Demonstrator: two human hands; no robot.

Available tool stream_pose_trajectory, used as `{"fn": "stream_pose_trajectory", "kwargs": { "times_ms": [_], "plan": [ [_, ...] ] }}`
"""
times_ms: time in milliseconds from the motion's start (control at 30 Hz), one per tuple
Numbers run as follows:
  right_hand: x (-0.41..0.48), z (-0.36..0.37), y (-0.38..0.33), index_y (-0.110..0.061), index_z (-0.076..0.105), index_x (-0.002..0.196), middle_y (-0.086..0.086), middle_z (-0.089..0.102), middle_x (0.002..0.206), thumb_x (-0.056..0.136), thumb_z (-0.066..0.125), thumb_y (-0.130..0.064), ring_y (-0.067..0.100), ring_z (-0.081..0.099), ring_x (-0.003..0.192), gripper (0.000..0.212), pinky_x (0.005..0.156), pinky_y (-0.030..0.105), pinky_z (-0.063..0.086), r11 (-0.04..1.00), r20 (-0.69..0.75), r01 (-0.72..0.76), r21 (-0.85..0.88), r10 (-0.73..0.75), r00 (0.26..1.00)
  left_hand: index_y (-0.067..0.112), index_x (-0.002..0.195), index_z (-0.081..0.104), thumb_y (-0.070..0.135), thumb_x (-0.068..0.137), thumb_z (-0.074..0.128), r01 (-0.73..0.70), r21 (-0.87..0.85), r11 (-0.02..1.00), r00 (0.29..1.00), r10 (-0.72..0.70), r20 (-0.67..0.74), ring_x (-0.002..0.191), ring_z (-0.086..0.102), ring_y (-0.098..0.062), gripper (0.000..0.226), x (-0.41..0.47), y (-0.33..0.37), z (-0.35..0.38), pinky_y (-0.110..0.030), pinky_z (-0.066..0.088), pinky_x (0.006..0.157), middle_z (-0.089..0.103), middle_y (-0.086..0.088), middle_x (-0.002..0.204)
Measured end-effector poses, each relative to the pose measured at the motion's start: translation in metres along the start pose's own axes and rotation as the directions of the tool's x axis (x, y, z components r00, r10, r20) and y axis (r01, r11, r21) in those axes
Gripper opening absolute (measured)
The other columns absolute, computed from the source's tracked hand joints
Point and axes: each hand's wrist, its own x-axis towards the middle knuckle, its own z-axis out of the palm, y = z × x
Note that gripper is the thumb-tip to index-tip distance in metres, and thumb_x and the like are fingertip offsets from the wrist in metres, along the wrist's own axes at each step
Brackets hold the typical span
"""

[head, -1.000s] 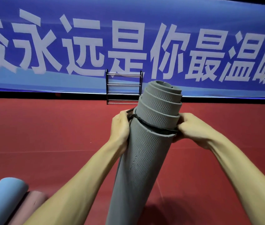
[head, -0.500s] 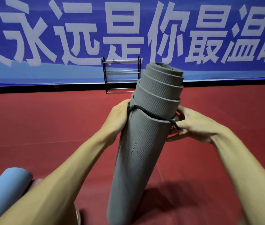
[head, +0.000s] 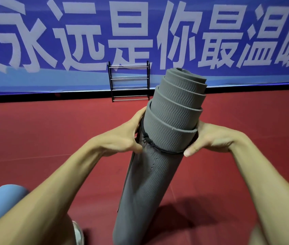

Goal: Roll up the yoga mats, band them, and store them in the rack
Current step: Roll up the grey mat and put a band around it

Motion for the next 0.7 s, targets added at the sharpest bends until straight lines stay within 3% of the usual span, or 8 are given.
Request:
{"fn": "stream_pose_trajectory", "kwargs": {
  "times_ms": [67, 133, 200, 300, 400, 500, 600, 700],
  "plan": [
    [-0.004, 0.000, 0.001, -0.023, 0.043, 0.130, -0.020, 0.066, 0.119, 0.053, 0.077, 0.007, -0.001, 0.060, 0.112, 0.088, 0.086, 0.015, 0.048, 0.999, -0.016, 0.008, 0.033, -0.008, 1.000, 0.033, 0.150, 0.019, -0.009, 0.068, 0.054, -0.010, 0.004, 1.000, 0.998, 0.010, -0.060, 0.125, 0.048, -0.004, 0.099, 0.002, -0.006, 0.002, -0.026, 0.044, 0.094, 0.049, 0.012, 0.138],
    [-0.005, 0.004, 0.001, -0.024, 0.044, 0.124, -0.024, 0.067, 0.113, 0.055, 0.074, 0.006, -0.004, 0.061, 0.107, 0.081, 0.083, 0.013, 0.048, 0.996, -0.055, 0.046, 0.074, -0.042, 0.998, 0.031, 0.146, 0.032, 0.006, 0.061, 0.048, -0.005, -0.131, 0.991, 0.990, -0.014, -0.141, 0.121, 0.049, -0.011, 0.090, 0.001, -0.002, 0.007, -0.034, 0.042, 0.096, 0.051, 0.005, 0.138],
    [-0.001, 0.009, 0.005, -0.022, 0.043, 0.127, -0.019, 0.067, 0.118, 0.054, 0.077, 0.005, -0.001, 0.060, 0.110, 0.085, 0.085, 0.016, 0.049, 0.993, -0.100, 0.080, 0.084, -0.071, 0.992, 0.030, 0.139, 0.044, 0.018, 0.057, 0.045, 0.022, -0.243, 0.970, 0.971, -0.079, -0.227, 0.107, 0.052, -0.013, 0.083, 0.003, -0.001, 0.007, -0.034, 0.041, 0.085, 0.055, -0.001, 0.134],
    [0.009, 0.016, 0.010, -0.018, 0.033, 0.141, -0.007, 0.058, 0.135, 0.050, 0.086, -0.012, 0.012, 0.054, 0.125, 0.106, 0.093, 0.025, 0.048, 0.990, -0.194, 0.117, 0.075, -0.100, 0.976, 0.027, 0.123, 0.059, 0.023, 0.069, 0.043, 0.024, -0.293, 0.956, 0.918, -0.137, -0.372, 0.079, 0.056, -0.005, 0.056, 0.004, 0.001, 0.008, -0.023, 0.041, 0.062, 0.066, 0.006, 0.110],
    [0.011, 0.018, 0.009, -0.019, 0.031, 0.143, -0.005, 0.053, 0.139, 0.047, 0.091, -0.026, 0.012, 0.050, 0.128, 0.114, 0.099, 0.028, 0.047, 0.991, -0.206, 0.128, 0.033, -0.118, 0.971, 0.023, 0.101, 0.064, 0.032, 0.095, 0.053, 0.036, -0.278, 0.960, 0.851, -0.175, -0.495, 0.064, 0.056, -0.004, 0.015, 0.005, 0.001, 0.002, -0.024, 0.042, 0.061, 0.065, 0.015, 0.078],
    [0.011, 0.018, 0.007, -0.020, 0.030, 0.144, -0.010, 0.052, 0.139, 0.045, 0.092, -0.034, 0.007, 0.048, 0.129, 0.118, 0.096, 0.020, 0.045, 0.992, -0.204, 0.127, -0.006, -0.126, 0.971, 0.013, 0.101, 0.060, 0.024, 0.099, 0.049, 0.021, -0.269, 0.963, 0.853, -0.158, -0.497, 0.044, 0.048, 0.002, 0.016, 0.003, 0.004, -0.003, -0.015, 0.041, 0.046, 0.055, 0.015, 0.051],
    [0.015, 0.021, 0.005, -0.017, 0.031, 0.144, -0.013, 0.053, 0.138, 0.047, 0.090, -0.034, 0.004, 0.048, 0.129, 0.114, 0.096, 0.015, 0.042, 0.985, -0.181, 0.167, -0.030, -0.170, 0.969, 0.010, 0.088, 0.062, 0.018, 0.097, 0.055, 0.022, -0.240, 0.970, 0.818, -0.156, -0.554, 0.044, 0.044, -0.004, 0.014, 0.004, 0.007, -0.006, -0.015, 0.039, 0.042, 0.053, 0.009, 0.055],
    [0.018, 0.023, 0.005, -0.013, 0.032, 0.144, -0.007, 0.054, 0.139, 0.047, 0.092, -0.045, 0.008, 0.049, 0.129, 0.118, 0.095, 0.017, 0.043, 0.985, -0.168, 0.173, -0.005, -0.171, 0.971, 0.010, 0.073, 0.059, 0.018, 0.098, 0.052, 0.063, -0.157, 0.986, 0.825, -0.140, -0.547, 0.046, 0.039, -0.007, 0.028, 0.005, 0.006, -0.012, -0.017, 0.039, 0.046, 0.049, 0.005, 0.055]
  ]
}}
